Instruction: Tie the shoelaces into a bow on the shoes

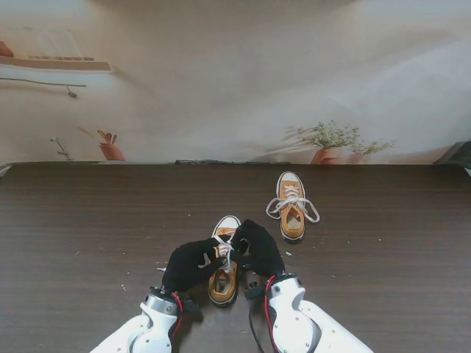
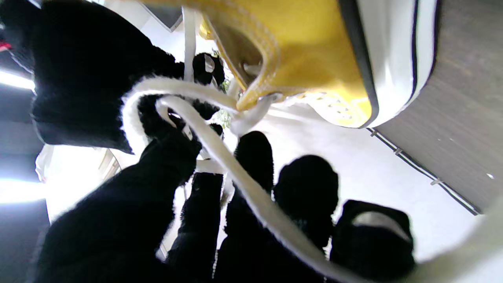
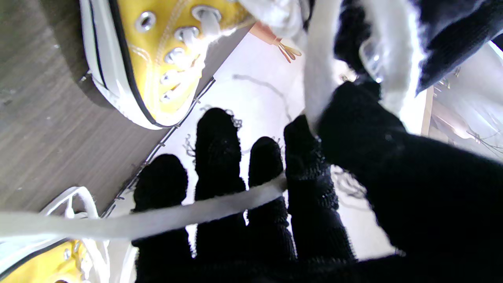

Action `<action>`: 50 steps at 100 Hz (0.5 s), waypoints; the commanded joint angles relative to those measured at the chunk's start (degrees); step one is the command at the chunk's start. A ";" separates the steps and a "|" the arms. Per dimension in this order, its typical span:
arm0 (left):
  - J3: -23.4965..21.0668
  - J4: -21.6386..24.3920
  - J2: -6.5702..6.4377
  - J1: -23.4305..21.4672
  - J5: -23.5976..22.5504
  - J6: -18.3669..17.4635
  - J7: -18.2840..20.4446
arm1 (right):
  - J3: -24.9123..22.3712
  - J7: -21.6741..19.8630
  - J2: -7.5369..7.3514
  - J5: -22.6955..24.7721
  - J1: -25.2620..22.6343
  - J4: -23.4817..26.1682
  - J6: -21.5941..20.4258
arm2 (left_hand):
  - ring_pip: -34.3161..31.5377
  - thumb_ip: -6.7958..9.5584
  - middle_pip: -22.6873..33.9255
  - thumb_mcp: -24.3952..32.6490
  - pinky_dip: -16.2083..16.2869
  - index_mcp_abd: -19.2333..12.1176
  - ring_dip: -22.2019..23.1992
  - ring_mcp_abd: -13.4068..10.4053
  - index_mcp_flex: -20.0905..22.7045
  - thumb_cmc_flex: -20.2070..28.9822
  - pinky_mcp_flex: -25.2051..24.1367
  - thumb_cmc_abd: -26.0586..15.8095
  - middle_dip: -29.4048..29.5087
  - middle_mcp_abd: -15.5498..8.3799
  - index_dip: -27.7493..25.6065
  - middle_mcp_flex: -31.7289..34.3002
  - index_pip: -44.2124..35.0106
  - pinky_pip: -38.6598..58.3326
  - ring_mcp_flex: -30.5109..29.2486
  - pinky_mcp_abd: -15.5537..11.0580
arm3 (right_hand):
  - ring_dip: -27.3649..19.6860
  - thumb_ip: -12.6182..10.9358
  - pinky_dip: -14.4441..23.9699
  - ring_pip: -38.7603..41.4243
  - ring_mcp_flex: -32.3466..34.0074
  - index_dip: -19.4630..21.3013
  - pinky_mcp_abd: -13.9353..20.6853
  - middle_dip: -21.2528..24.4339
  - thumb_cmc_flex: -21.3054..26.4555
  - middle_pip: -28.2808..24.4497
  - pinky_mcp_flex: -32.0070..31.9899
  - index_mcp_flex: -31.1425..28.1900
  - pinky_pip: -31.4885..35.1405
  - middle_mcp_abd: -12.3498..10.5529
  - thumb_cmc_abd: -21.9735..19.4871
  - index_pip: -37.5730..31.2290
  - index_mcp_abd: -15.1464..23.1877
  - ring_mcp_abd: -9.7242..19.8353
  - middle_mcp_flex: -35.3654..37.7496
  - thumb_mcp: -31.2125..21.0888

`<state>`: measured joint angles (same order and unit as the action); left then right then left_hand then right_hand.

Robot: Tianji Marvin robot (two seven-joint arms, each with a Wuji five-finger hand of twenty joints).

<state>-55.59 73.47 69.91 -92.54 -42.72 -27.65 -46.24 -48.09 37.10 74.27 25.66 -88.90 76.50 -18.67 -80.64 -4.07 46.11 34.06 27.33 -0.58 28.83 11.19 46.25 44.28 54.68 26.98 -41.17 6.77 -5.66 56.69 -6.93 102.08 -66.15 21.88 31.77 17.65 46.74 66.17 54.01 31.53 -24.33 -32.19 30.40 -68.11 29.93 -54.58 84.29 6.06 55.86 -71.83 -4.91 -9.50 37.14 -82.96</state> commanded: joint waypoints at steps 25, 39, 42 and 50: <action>0.74 -0.23 1.22 0.26 1.20 0.20 -1.46 | 0.12 -1.75 -0.92 1.36 -0.65 1.39 -0.66 | 4.74 -1.64 -8.54 -0.51 10.20 -7.56 3.74 1.68 -0.25 4.90 -10.26 1.91 -2.55 0.93 -7.18 -9.54 -11.40 -4.65 9.43 4.68 | -1.29 -2.63 -0.77 -0.32 1.51 2.04 -0.64 0.15 -0.74 1.19 0.04 -2.22 -0.40 -0.28 1.76 0.63 2.00 -0.47 1.77 -6.91; 1.52 -1.19 1.61 1.12 0.86 0.25 -3.32 | 0.16 -1.80 -1.09 1.89 -0.93 1.88 -1.17 | 4.74 -1.69 -9.79 0.37 10.90 -7.28 3.74 0.81 0.80 7.19 -10.20 5.45 -4.13 0.60 -10.00 -8.31 -16.88 -5.04 9.06 4.50 | -1.32 -2.60 -0.84 -0.33 1.52 2.10 -0.68 0.14 -0.76 1.38 -0.09 -2.33 -0.52 -0.34 1.69 0.85 2.05 -0.47 2.24 -6.86; 1.63 -1.27 1.66 1.22 0.85 0.27 -3.51 | 0.15 -1.83 -1.15 2.06 -1.00 2.01 -1.25 | 4.72 -1.67 -9.98 0.96 10.98 -7.34 3.69 0.69 0.79 7.06 -10.16 6.24 -4.41 0.53 -10.71 -7.97 -18.54 -5.11 8.90 4.46 | -1.33 -2.58 -0.85 -0.33 1.52 2.12 -0.69 0.14 -0.80 1.46 -0.09 -2.35 -0.53 -0.34 1.70 0.89 2.09 -0.47 2.32 -6.82; 2.23 -2.01 2.06 1.81 0.67 0.45 -5.36 | 0.17 -1.92 -1.22 2.22 -1.16 2.25 -1.55 | 4.00 -2.11 -10.35 1.83 10.15 -7.52 3.28 0.02 1.34 7.56 -8.12 7.64 -5.51 0.50 -10.91 -5.70 -24.15 -4.90 7.37 4.01 | -1.34 -2.58 -0.88 -0.33 1.52 2.14 -0.70 0.09 -0.70 1.53 -0.15 -2.41 -0.58 -0.34 1.71 1.03 2.13 -0.47 2.35 -6.80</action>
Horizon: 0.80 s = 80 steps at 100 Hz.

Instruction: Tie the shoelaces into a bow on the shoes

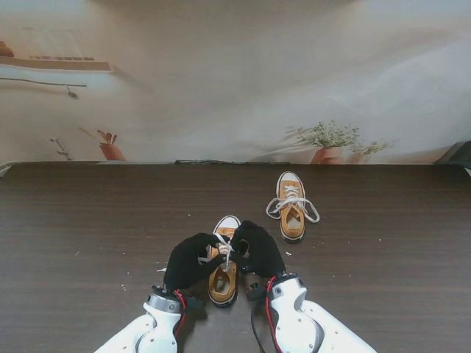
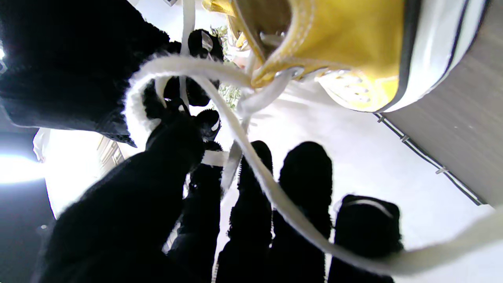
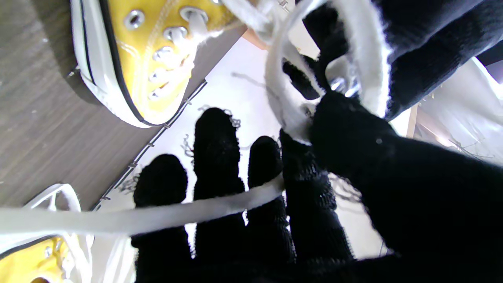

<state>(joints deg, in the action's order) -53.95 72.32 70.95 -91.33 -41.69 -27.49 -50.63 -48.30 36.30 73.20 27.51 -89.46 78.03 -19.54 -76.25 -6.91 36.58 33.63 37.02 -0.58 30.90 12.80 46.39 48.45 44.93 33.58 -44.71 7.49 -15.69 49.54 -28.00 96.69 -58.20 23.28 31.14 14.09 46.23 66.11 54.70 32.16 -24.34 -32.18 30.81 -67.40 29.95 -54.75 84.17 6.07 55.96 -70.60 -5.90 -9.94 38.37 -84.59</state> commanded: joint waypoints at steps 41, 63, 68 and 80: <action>1.63 -1.88 2.13 1.42 0.16 1.08 -4.42 | 1.82 -1.86 -0.45 1.59 -0.09 0.20 -1.54 | -2.43 0.67 3.75 -2.49 -2.75 -6.84 -0.28 -1.88 -0.29 3.95 6.14 -2.97 -2.04 -0.30 -3.44 4.19 -26.85 2.89 -4.43 3.36 | -0.80 0.92 -0.41 -0.37 0.80 1.89 -0.69 -0.09 -1.30 1.14 -0.20 -2.80 -0.49 -0.44 1.73 0.42 3.66 -0.05 1.64 -5.22; 1.07 -0.99 1.87 0.66 0.85 0.70 -2.34 | 2.15 -2.43 -0.58 1.61 -0.07 0.35 -1.27 | -2.19 1.36 5.54 -8.20 -1.95 -3.65 -0.05 -1.44 -6.03 6.35 3.50 -8.05 -2.45 0.14 -11.05 0.17 -30.44 3.09 -2.08 2.82 | -0.81 0.78 -0.43 -0.38 0.81 2.04 -0.69 -0.13 -1.39 1.37 -0.20 -3.12 -0.49 -0.63 1.89 0.69 3.79 -0.05 2.09 -5.31; 1.02 -0.95 1.89 0.61 0.99 0.49 -2.17 | 2.29 -2.45 -0.59 1.69 -0.04 0.33 -1.29 | -2.16 1.91 5.82 -10.33 -1.33 -3.47 0.19 -1.25 -6.39 7.39 3.20 -8.72 -2.38 0.26 -11.94 -0.23 -30.49 2.97 -1.81 2.88 | -0.82 0.75 -0.43 -0.38 0.81 2.07 -0.69 -0.16 -1.43 1.40 -0.20 -3.23 -0.49 -0.65 1.98 0.72 3.85 -0.05 2.29 -5.36; 0.70 -0.51 1.85 0.25 1.65 -0.06 -0.94 | 2.56 -2.12 -0.57 2.16 0.10 0.12 -1.32 | -1.85 2.00 5.77 -10.90 -1.07 -2.93 0.20 -1.03 -7.19 7.68 2.22 -9.48 -2.44 0.37 -12.77 -0.99 -31.02 2.75 -1.00 2.94 | -1.07 0.24 -0.49 -0.80 1.38 2.27 -0.39 -0.35 -1.38 1.60 0.24 -3.86 -0.47 -0.92 2.34 0.71 3.66 0.09 2.93 -5.36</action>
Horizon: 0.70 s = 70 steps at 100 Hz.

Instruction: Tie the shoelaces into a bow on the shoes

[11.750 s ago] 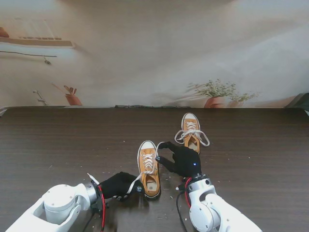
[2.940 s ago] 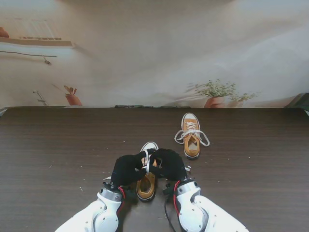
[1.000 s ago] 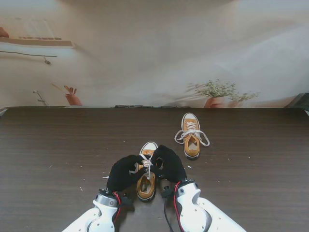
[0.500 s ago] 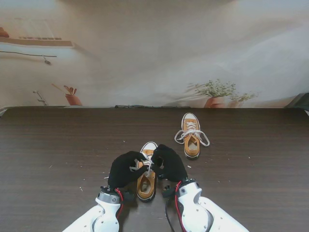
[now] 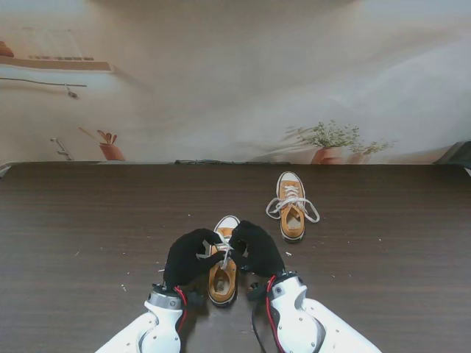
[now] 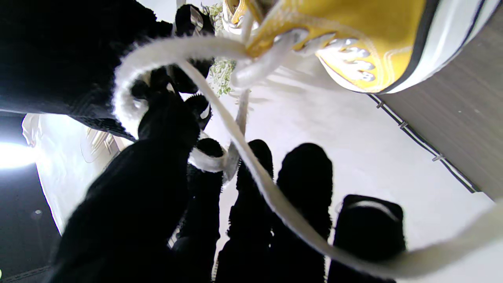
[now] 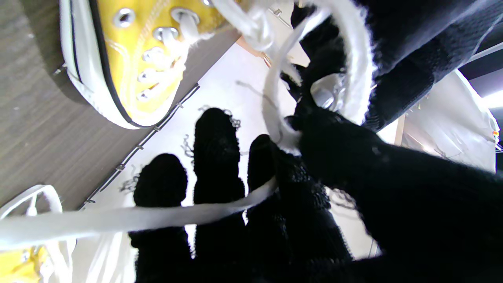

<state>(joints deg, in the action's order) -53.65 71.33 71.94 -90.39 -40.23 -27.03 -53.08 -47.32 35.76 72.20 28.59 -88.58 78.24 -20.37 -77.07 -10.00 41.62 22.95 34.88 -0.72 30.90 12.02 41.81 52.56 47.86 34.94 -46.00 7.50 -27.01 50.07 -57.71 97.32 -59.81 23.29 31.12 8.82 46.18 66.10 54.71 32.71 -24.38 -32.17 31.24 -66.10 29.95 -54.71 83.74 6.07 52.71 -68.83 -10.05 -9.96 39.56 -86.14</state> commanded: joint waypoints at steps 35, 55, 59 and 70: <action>-1.19 1.34 0.75 -1.94 1.44 -1.15 3.16 | 1.84 0.51 0.60 2.69 -0.44 -0.67 0.00 | -0.03 7.88 0.78 9.48 5.04 -0.50 1.47 0.46 -6.69 -0.51 -4.04 -7.92 -4.33 1.05 -9.32 -4.30 -5.73 0.56 3.77 2.91 | -1.67 2.53 -0.76 -1.34 2.68 1.76 -0.69 -0.57 -1.51 0.56 1.56 -5.61 -0.17 -0.77 6.66 -1.48 7.93 -0.14 3.20 -3.81; -1.84 1.80 1.05 -2.48 3.98 -2.58 5.64 | 1.95 0.53 0.56 2.91 -0.45 -0.64 0.03 | 1.03 9.14 1.01 19.15 6.49 0.19 2.12 1.26 -8.77 -4.61 -7.13 -4.85 -7.02 2.19 -15.04 -5.82 -8.40 -1.45 6.38 3.54 | -1.74 2.76 -0.85 -1.32 2.68 1.65 -0.81 -0.52 -1.66 0.72 1.66 -5.70 -0.21 -0.79 6.44 -1.22 8.51 -0.14 3.49 -3.82; -1.97 2.05 1.00 -2.65 4.33 -2.74 6.31 | 1.94 0.50 0.54 2.93 -0.48 -0.58 0.07 | 1.28 9.22 0.95 19.55 6.55 0.39 2.16 1.39 -9.14 -4.77 -7.74 -4.94 -7.28 2.00 -15.79 -6.16 -8.67 -1.97 6.90 3.77 | -1.74 2.79 -0.85 -1.31 2.68 1.65 -0.82 -0.52 -1.71 0.73 1.66 -5.71 -0.21 -0.79 6.42 -1.21 8.54 -0.14 3.50 -3.82; -2.21 2.36 0.81 -2.88 4.53 -3.02 7.25 | 1.96 0.38 0.51 2.89 -0.52 -0.49 0.07 | 1.88 8.93 0.45 18.57 7.01 0.04 2.49 1.76 -10.54 -4.34 -8.86 -5.92 -7.76 1.95 -17.30 -7.31 -8.35 -3.24 8.07 4.38 | -1.77 2.87 -0.87 -1.30 2.67 1.66 -0.82 -0.47 -1.77 0.82 1.66 -5.72 -0.20 -0.68 6.34 -1.16 8.49 -0.14 3.71 -3.82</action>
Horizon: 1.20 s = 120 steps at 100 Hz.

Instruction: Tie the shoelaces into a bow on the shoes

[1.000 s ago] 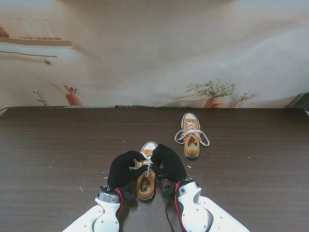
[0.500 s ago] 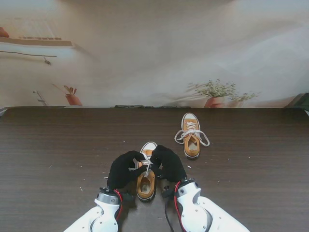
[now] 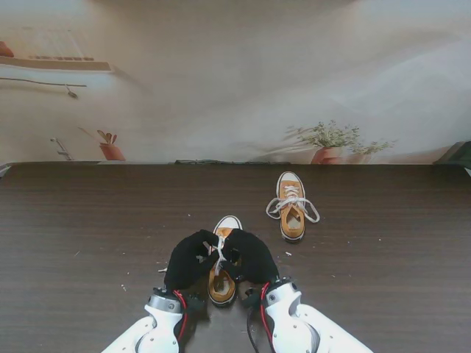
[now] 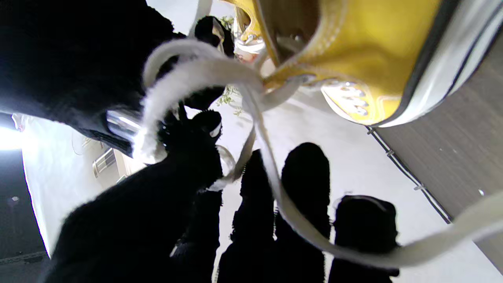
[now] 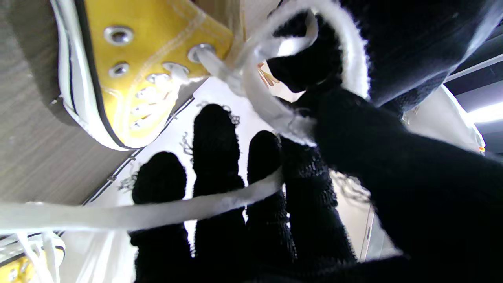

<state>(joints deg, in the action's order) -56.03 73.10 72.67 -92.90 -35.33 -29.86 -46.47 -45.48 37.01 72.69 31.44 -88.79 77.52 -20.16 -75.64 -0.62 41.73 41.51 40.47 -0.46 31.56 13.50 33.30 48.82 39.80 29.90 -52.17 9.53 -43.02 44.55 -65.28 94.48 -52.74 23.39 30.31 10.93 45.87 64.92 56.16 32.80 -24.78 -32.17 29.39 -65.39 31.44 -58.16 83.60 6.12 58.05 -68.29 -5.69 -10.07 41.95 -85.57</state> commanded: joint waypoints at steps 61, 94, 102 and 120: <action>-2.21 1.82 -0.49 -2.01 -0.70 -1.70 1.97 | -0.20 1.10 -0.03 1.77 -0.49 0.52 1.76 | 4.24 -1.38 -5.05 -12.13 3.76 -9.41 3.05 2.54 1.88 4.59 -5.42 -5.80 3.64 -1.21 -1.33 -1.91 6.30 -5.67 4.13 6.21 | -1.26 -1.05 -0.76 -0.41 1.50 2.12 -0.93 -0.54 0.77 0.16 0.34 -2.94 -0.17 -0.40 1.98 -2.42 2.46 -0.71 1.76 -4.38; -3.22 3.25 -0.17 -3.33 2.38 -2.42 4.10 | -0.47 2.80 -0.07 3.19 -0.61 0.70 3.20 | 4.49 -1.79 -5.22 -10.87 4.27 -10.73 3.39 2.08 4.43 3.33 -5.34 -4.87 3.48 -1.38 -0.18 -1.73 8.64 -5.81 4.19 5.79 | -1.34 -1.58 -0.88 -0.29 2.02 1.63 -1.32 -0.33 0.96 0.23 0.60 -3.57 -0.06 -0.08 2.20 -1.74 4.35 -0.89 2.53 -4.38; -3.50 3.70 -0.13 -3.80 3.11 -2.42 4.61 | -0.55 3.19 -0.08 3.46 -0.72 0.83 3.59 | 4.65 -2.16 -5.06 -12.24 4.24 -10.57 3.38 1.80 7.24 3.53 -5.44 -4.38 4.10 -1.52 2.86 -1.77 10.88 -5.84 4.26 5.52 | -1.37 -1.73 -0.94 -0.27 2.08 1.66 -1.46 -0.35 1.26 0.27 0.65 -3.78 -0.06 -0.01 2.40 -1.65 4.00 -1.15 2.72 -4.38; -4.88 4.63 -0.41 -5.11 2.90 -1.95 4.68 | -0.69 3.46 -0.29 4.19 -1.09 1.49 4.97 | 5.01 -2.77 -4.71 -15.92 4.06 -9.27 3.29 1.25 10.32 5.11 -6.00 -4.45 5.64 -1.70 9.71 -1.77 11.88 -6.16 4.28 5.00 | -1.44 -2.11 -1.04 -0.27 2.21 1.64 -1.72 -0.38 1.59 0.41 0.64 -4.17 -0.08 0.34 2.87 -1.45 3.32 -1.50 3.04 -4.38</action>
<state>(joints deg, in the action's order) -60.46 76.96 72.49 -97.27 -31.87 -32.08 -42.36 -46.07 41.27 72.66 35.46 -89.50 78.34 -15.80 -71.39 -2.59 37.30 27.68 43.38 -3.40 33.17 15.86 40.97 52.68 34.15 25.21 -47.63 9.53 -35.70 43.40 -53.18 88.37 -49.31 25.49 29.67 10.89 45.26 64.69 56.87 32.80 -25.84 -32.21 29.39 -65.32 32.01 -58.99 83.59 6.11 59.60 -68.23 -5.59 -11.06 44.33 -85.58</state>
